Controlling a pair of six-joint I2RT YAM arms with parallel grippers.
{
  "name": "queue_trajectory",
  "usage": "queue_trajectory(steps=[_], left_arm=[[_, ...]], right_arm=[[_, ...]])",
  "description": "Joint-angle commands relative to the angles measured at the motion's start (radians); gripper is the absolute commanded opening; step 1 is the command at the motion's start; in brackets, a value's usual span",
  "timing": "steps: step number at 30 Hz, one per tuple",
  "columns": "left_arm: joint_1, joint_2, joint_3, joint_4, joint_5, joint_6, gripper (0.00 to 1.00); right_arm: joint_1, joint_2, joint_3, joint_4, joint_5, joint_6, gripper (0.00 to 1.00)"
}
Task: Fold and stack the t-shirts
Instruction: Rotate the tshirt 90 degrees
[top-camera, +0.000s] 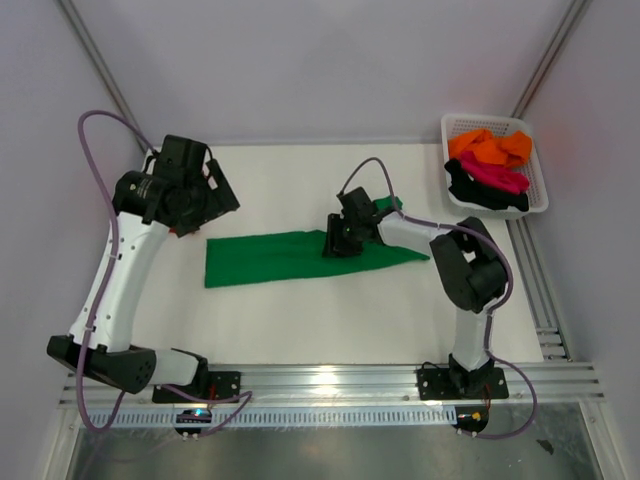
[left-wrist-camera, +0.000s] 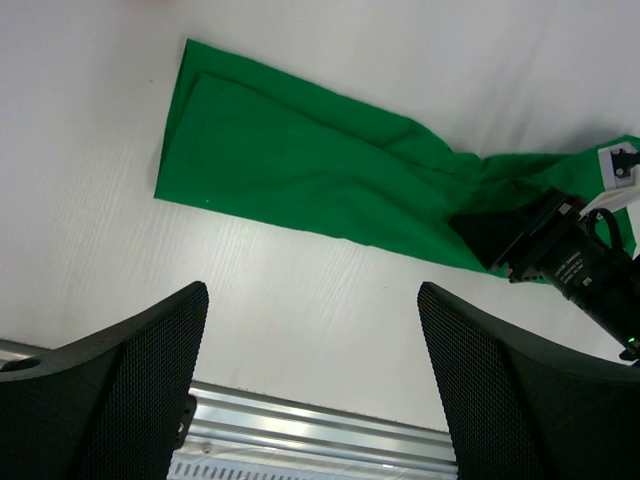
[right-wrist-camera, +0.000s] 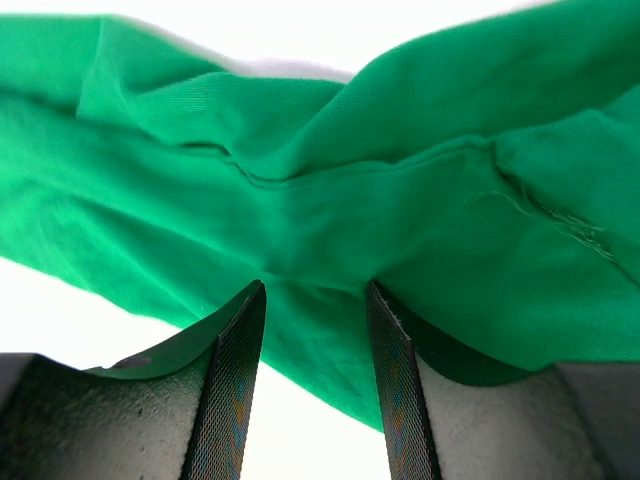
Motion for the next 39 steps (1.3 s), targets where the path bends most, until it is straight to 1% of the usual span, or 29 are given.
queue_trajectory(steps=[1,7,14,18,21,23,28,34,39], left_arm=[[-0.003,0.009,0.057,-0.025,-0.003,0.036,0.88],[-0.001,0.060,0.097,-0.039,-0.009,0.057,0.88],[-0.001,0.087,0.111,-0.037,-0.006,0.069,0.88],[-0.001,0.097,0.109,-0.033,-0.006,0.071,0.88],[-0.001,0.103,0.109,-0.025,-0.004,0.069,0.88],[-0.001,0.107,0.105,-0.019,-0.003,0.069,0.88],[-0.001,0.112,0.074,0.001,0.005,0.069,0.88],[-0.001,0.100,0.020,0.041,-0.020,0.076,0.89],[-0.001,0.081,-0.042,0.088,-0.012,0.074,0.90]], right_arm=[[0.037,-0.051,-0.092,-0.144,-0.031,-0.034,0.50],[0.048,-0.157,-0.222,-0.177,-0.025,-0.056,0.50],[0.049,-0.306,-0.380,-0.196,-0.013,-0.043,0.50],[0.051,-0.414,-0.439,-0.217,0.001,-0.045,0.50],[0.051,-0.461,-0.466,-0.236,0.041,-0.060,0.50],[0.051,-0.488,-0.473,-0.226,0.076,-0.066,0.50],[0.051,-0.504,-0.454,-0.170,0.090,-0.068,0.50],[0.051,-0.559,-0.373,-0.056,0.108,-0.076,0.50],[0.051,-0.562,-0.304,-0.012,0.122,-0.105,0.50]])
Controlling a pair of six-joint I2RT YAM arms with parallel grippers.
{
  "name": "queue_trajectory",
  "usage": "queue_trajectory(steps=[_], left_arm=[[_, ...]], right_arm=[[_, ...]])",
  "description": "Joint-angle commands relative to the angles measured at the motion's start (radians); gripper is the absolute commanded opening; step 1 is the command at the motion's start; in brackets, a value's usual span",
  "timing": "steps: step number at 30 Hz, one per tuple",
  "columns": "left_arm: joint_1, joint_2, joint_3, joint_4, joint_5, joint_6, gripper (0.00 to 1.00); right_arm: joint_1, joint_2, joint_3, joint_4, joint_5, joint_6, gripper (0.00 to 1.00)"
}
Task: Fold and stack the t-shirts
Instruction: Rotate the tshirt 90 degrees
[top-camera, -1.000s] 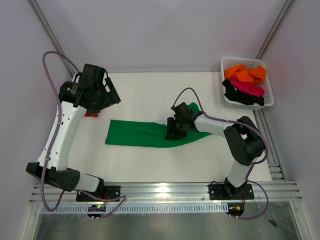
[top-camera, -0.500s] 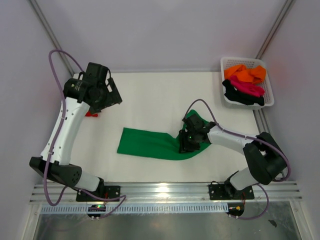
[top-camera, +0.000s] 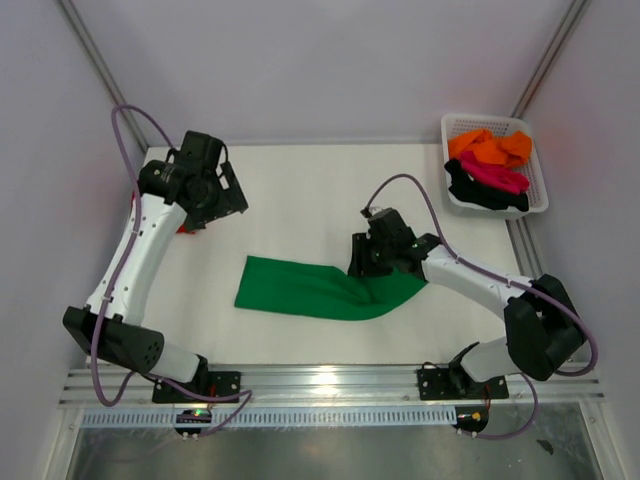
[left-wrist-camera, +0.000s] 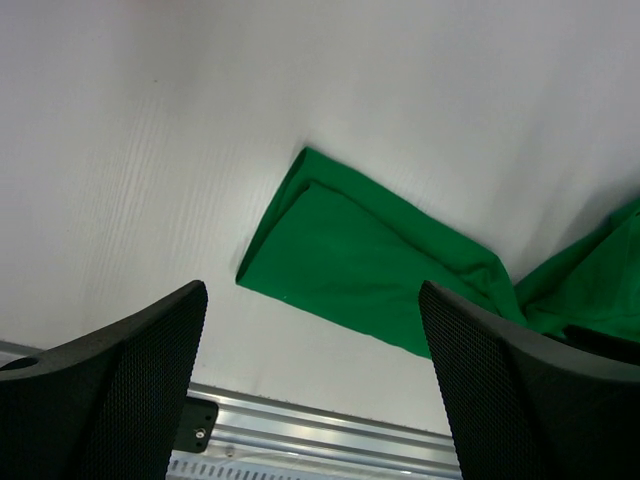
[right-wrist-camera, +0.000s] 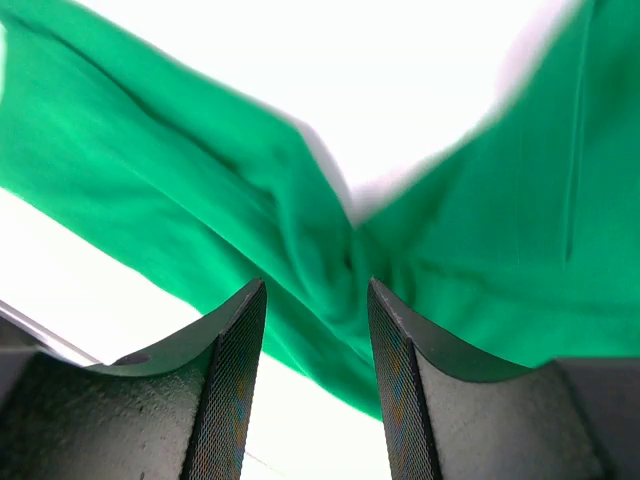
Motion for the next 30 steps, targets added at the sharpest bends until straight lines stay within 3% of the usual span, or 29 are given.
queue_trajectory(steps=[1,7,12,19,30], left_arm=[[-0.002,-0.025,-0.033,0.055,-0.005,0.016,0.89],[-0.003,-0.027,-0.035,0.059,-0.034,0.011,0.89],[-0.002,-0.002,0.058,0.041,-0.125,-0.005,0.89],[-0.003,0.023,0.187,0.009,-0.249,-0.071,0.90],[-0.003,0.021,0.226,-0.025,-0.301,-0.068,0.91]], right_arm=[[0.008,-0.030,0.081,0.091,0.031,-0.037,0.50],[0.008,0.005,0.147,0.103,0.004,-0.042,0.50],[0.026,0.066,0.164,0.252,-0.203,0.050,0.50],[0.133,0.232,0.261,0.407,-0.301,0.119,0.50],[0.342,0.516,0.506,0.389,-0.331,0.171,0.50]])
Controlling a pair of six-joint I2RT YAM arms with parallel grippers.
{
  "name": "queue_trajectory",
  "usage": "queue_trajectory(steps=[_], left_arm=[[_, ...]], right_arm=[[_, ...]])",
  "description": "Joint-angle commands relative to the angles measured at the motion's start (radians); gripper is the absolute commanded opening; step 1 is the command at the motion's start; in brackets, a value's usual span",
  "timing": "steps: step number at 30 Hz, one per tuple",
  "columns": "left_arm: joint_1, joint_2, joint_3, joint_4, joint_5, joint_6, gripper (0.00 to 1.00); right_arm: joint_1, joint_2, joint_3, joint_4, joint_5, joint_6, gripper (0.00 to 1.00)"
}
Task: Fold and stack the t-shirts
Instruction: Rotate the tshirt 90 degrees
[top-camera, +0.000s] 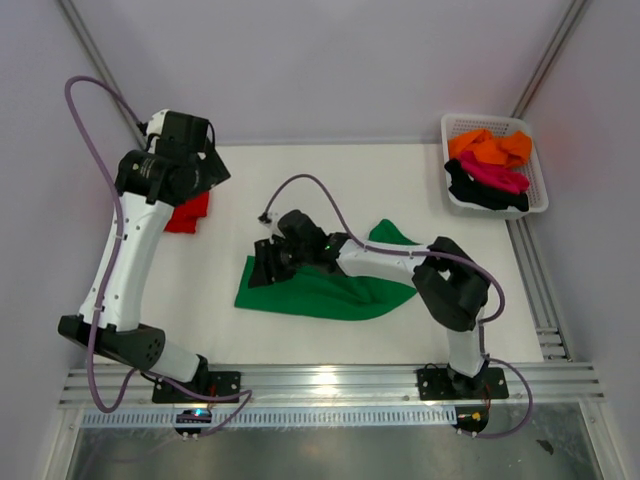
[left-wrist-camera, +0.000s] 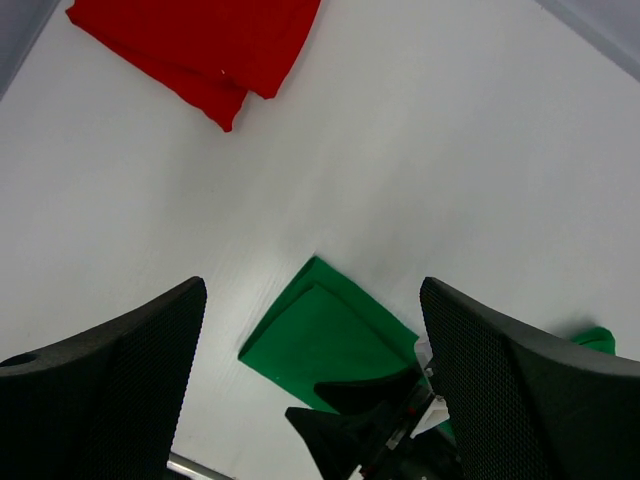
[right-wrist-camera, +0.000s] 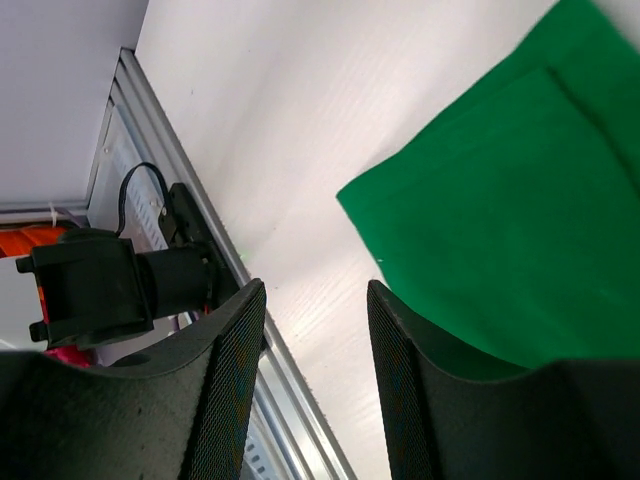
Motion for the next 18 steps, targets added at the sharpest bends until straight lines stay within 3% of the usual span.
queue_trajectory(steps=[1,13,18], left_arm=[[0.000,0.000,0.014,-0.030,-0.050,-0.005,0.91],[0.000,-0.049,0.020,-0.027,0.004,0.009,0.91],[0.000,-0.129,-0.043,0.052,0.057,0.034,0.92]], right_arm=[[0.041,0.044,0.069,0.037,-0.025,0.031,0.50],[0.061,0.145,0.103,0.031,0.038,-0.021,0.50],[0.061,0.176,0.144,-0.032,0.105,-0.073,0.50]])
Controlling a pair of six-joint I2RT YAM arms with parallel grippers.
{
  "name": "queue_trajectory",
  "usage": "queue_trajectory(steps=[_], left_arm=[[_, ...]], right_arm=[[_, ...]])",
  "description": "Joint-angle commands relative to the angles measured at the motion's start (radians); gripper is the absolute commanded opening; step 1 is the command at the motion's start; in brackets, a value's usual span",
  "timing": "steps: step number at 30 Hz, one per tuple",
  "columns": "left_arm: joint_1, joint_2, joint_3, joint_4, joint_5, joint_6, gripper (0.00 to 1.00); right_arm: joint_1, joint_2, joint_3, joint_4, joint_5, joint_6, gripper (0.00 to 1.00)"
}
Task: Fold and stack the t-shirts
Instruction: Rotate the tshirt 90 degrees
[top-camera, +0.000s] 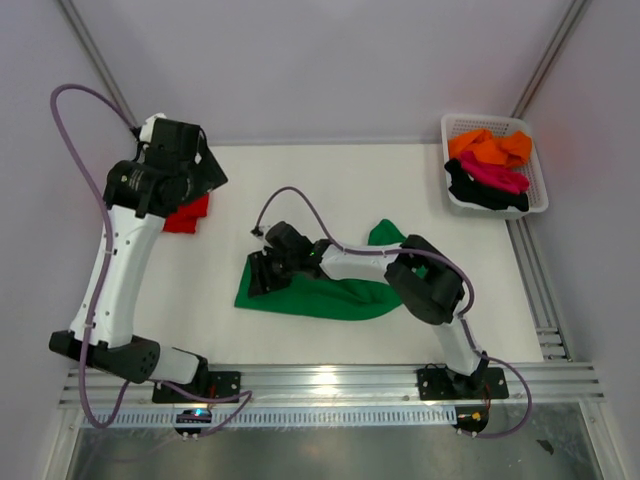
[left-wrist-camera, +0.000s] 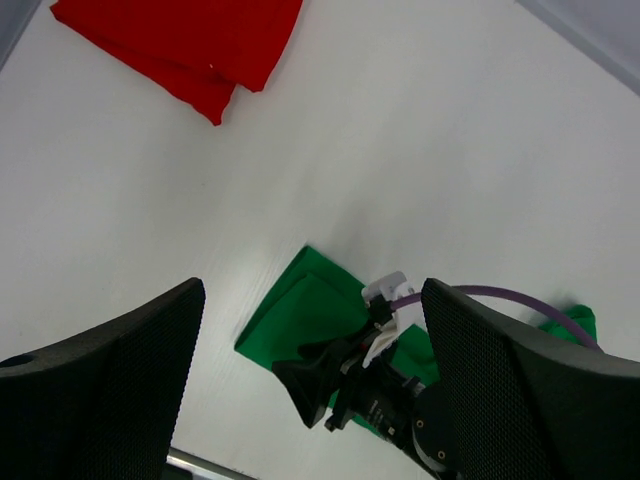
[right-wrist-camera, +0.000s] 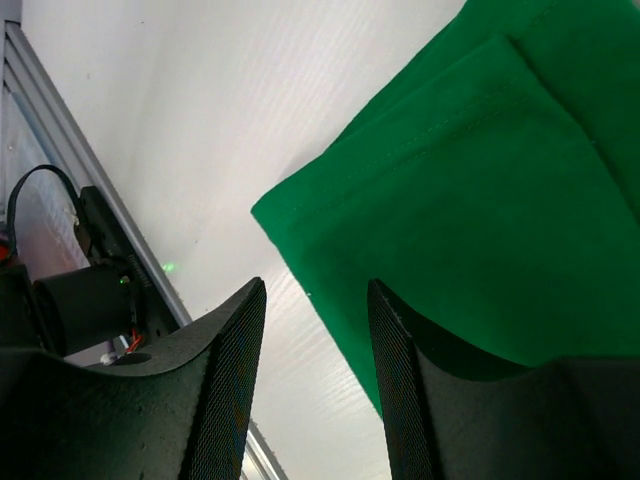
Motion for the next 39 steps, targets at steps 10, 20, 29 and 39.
queue_trajectory(steps=[10,20,29,39], left_arm=[[0.002,-0.118,-0.001,0.044,0.022,0.082,0.93],[0.002,-0.179,0.042,0.064,0.051,0.131,0.94],[0.002,-0.188,0.032,0.056,0.034,0.140,0.94],[0.002,-0.164,0.065,0.052,0.033,0.155,0.94]], right_arm=[[0.001,0.057,0.143,-0.028,0.093,-0.055,0.50],[0.001,0.107,0.212,-0.171,0.180,-0.086,0.50],[0.002,0.114,0.170,-0.203,0.161,-0.081,0.50],[0.002,0.040,0.027,-0.179,0.122,-0.106,0.50]])
